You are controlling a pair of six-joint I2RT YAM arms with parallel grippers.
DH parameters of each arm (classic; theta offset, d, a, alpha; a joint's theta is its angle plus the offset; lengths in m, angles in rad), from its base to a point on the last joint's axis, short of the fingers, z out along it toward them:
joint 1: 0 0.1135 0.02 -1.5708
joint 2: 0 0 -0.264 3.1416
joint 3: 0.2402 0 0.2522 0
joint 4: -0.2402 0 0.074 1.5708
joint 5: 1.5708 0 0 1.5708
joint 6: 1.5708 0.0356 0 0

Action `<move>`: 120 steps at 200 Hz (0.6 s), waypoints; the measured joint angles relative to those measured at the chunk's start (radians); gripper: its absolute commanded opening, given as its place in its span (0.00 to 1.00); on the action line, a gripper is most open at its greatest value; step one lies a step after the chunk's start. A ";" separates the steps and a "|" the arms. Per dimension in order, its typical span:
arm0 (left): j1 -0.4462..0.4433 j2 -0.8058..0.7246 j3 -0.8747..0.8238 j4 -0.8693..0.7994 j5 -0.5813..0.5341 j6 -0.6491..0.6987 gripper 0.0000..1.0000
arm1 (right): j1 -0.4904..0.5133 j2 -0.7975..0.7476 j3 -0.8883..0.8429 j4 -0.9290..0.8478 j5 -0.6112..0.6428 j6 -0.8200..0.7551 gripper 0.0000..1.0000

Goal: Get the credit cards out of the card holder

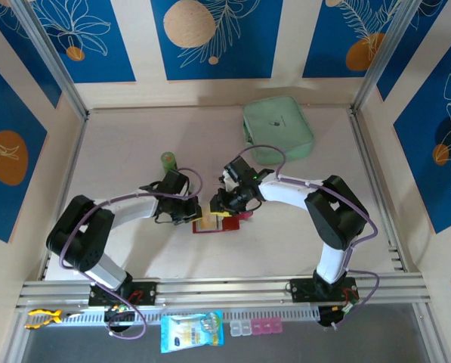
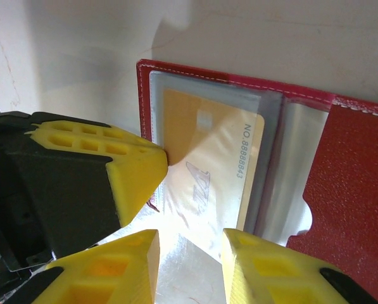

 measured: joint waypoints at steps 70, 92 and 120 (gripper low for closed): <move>0.000 0.001 0.000 0.000 0.000 0.000 0.02 | 0.000 0.058 0.000 0.008 -0.004 -0.001 0.27; 0.000 0.002 0.000 0.000 0.000 0.000 0.02 | 0.000 0.064 0.000 0.008 -0.005 -0.001 0.24; 0.000 0.002 0.000 0.001 0.000 0.000 0.02 | 0.000 0.065 0.000 0.008 -0.005 -0.001 0.21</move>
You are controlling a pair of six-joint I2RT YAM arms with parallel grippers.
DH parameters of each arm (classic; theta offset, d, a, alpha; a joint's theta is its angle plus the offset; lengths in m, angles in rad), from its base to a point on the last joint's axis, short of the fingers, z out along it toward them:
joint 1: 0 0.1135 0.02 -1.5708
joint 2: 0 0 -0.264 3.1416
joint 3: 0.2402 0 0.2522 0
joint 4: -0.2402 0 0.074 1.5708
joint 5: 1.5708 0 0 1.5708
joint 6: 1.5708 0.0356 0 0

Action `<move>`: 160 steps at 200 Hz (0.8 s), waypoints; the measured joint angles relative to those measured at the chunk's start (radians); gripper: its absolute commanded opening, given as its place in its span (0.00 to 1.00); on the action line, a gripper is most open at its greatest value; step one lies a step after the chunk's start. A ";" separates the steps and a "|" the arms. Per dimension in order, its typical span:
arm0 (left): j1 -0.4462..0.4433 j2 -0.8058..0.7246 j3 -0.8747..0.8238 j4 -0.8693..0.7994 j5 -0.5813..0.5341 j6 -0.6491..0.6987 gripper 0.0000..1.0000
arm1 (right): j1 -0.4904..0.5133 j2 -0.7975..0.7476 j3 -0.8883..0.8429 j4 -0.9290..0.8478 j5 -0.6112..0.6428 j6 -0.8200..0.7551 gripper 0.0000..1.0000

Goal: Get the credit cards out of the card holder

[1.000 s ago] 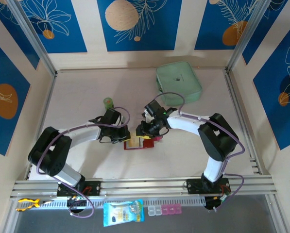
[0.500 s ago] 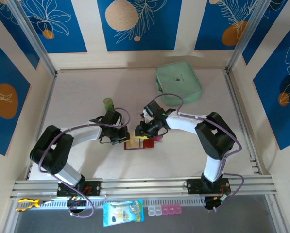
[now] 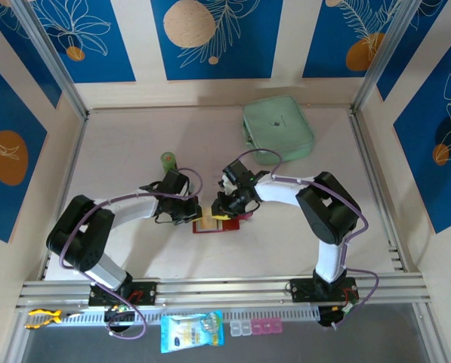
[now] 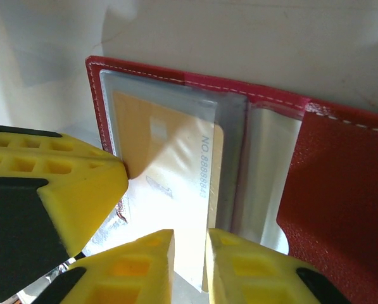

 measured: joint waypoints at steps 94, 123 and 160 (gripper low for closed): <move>0.000 0.000 0.001 -0.001 0.000 0.000 0.03 | 0.000 0.018 0.016 -0.031 0.015 -0.015 0.20; 0.000 0.000 0.002 -0.001 0.000 0.000 0.07 | 0.000 0.018 0.018 -0.065 0.046 -0.020 0.20; 0.000 -0.002 0.003 -0.001 0.000 0.000 0.11 | 0.000 0.016 0.023 -0.089 0.071 -0.029 0.21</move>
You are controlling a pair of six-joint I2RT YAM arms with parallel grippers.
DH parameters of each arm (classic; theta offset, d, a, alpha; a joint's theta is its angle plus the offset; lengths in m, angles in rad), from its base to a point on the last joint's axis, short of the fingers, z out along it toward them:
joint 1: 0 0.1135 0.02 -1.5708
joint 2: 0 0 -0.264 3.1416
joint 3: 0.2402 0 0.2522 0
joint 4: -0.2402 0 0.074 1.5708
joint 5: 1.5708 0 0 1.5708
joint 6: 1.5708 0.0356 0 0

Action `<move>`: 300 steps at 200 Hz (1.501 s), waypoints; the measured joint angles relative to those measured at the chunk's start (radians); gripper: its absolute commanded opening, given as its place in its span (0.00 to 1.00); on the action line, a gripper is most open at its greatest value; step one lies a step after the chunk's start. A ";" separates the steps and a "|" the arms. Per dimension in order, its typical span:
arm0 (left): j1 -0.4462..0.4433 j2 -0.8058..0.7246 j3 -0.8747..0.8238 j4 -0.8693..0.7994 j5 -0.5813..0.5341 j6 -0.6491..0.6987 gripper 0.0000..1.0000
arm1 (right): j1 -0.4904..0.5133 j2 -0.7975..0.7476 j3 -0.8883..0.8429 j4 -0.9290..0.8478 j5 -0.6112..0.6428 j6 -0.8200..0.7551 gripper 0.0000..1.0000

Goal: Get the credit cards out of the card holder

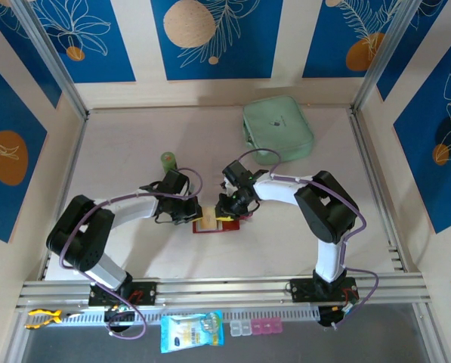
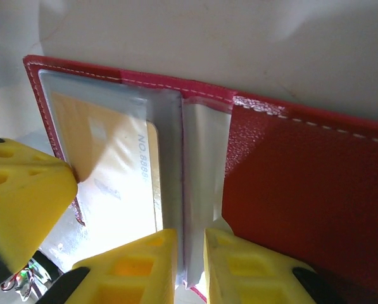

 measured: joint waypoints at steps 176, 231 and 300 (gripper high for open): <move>0.000 -0.015 0.008 -0.033 -0.027 0.000 0.00 | -0.002 -0.050 -0.034 0.139 -0.083 0.031 0.30; 0.000 0.000 0.008 -0.035 -0.027 0.000 0.00 | -0.004 -0.020 -0.034 0.145 -0.089 0.031 0.27; 0.000 0.000 0.008 -0.035 -0.027 0.000 0.00 | -0.008 -0.006 -0.034 0.137 -0.081 0.030 0.26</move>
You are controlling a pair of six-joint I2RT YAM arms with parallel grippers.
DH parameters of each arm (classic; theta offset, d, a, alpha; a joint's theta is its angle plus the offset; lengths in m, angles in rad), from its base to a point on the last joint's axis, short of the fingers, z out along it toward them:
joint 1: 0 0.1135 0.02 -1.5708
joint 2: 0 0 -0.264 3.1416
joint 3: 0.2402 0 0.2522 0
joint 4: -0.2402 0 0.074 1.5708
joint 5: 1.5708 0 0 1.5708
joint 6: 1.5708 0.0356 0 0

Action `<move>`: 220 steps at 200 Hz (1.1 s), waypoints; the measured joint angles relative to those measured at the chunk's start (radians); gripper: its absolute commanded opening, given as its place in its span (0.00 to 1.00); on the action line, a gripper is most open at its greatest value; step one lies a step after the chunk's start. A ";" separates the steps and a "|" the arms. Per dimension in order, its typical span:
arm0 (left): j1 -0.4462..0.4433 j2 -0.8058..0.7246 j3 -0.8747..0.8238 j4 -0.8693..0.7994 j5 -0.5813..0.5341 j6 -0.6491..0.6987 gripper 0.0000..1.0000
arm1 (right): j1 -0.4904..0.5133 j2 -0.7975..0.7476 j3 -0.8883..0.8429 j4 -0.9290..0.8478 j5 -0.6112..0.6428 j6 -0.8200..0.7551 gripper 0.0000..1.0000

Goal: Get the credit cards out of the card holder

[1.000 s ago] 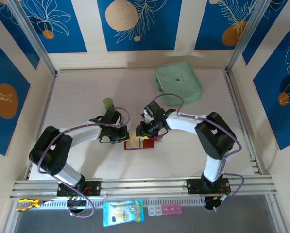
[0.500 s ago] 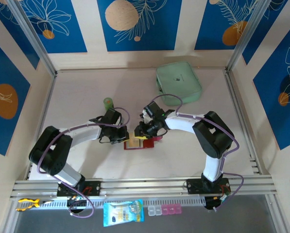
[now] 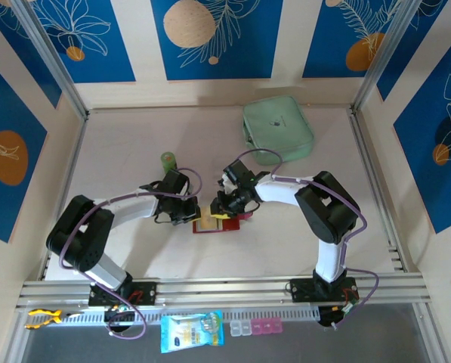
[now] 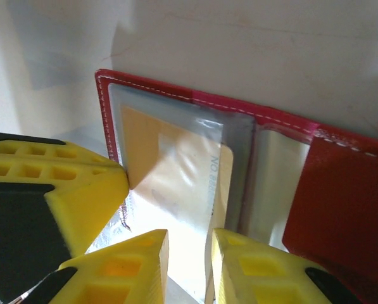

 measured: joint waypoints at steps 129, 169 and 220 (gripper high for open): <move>0.000 -0.028 0.032 -0.036 -0.017 0.005 0.00 | 0.000 -0.082 -0.008 -0.049 0.079 -0.019 0.28; -0.017 -0.027 0.055 -0.033 -0.005 0.008 0.00 | 0.000 -0.084 -0.027 -0.041 0.063 -0.019 0.32; -0.038 0.019 0.055 -0.032 0.013 0.021 0.00 | 0.000 -0.077 -0.033 -0.008 0.016 -0.018 0.31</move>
